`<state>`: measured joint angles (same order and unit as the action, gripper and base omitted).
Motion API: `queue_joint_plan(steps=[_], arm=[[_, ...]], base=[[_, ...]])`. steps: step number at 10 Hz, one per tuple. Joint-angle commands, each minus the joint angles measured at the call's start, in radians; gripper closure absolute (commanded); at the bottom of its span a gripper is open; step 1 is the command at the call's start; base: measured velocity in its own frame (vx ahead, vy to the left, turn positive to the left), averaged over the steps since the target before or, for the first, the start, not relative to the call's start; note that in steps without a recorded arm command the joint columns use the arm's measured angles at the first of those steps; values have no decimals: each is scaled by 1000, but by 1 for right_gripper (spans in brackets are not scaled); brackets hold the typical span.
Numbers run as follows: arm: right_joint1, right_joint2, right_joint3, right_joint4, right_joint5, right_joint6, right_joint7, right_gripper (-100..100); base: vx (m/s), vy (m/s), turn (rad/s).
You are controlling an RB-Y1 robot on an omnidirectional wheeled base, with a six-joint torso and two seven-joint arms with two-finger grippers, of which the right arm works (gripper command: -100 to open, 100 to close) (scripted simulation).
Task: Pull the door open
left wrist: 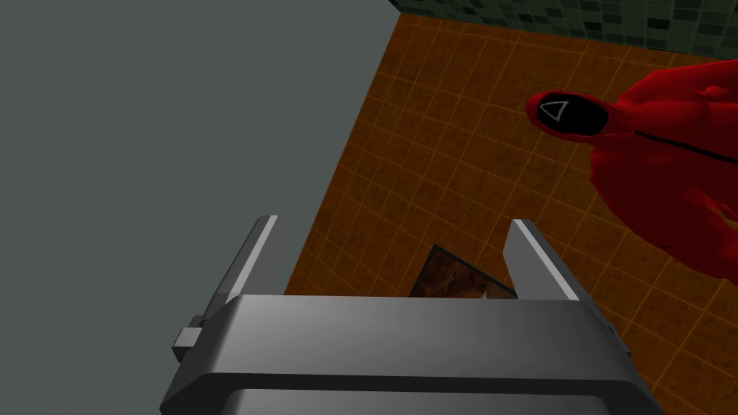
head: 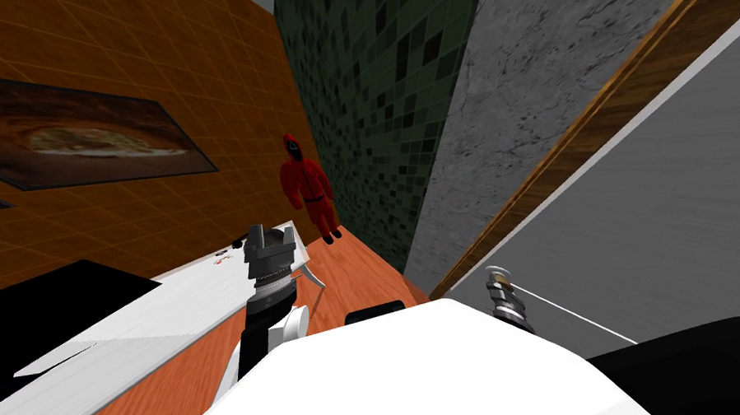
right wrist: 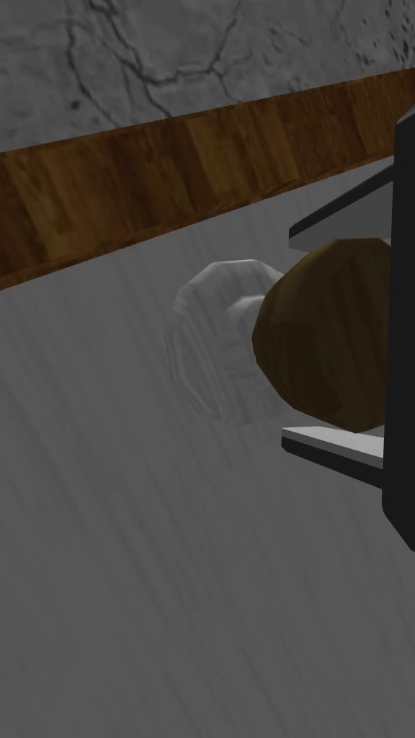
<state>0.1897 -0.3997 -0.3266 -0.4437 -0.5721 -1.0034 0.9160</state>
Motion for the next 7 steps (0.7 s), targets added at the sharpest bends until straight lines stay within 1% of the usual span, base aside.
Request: queue_joint_plan(steps=[1, 2, 4, 5, 7], arm=[[-1, 3, 1, -2, -1, 4, -33, 100], [-4, 5, 3, -4, 0, 6, -70, 100], [-7, 7, 5, -7, 0, 8, -111, 100], [-11, 8, 7, -10, 1, 11, -147, 100], [-14, 11, 9, -13, 1, 14, -191, 100]], base=[[-27, 0, -1], [-23, -1, -6], [-29, 1, -4], [-22, -3, -10], [-31, 1, -5]])
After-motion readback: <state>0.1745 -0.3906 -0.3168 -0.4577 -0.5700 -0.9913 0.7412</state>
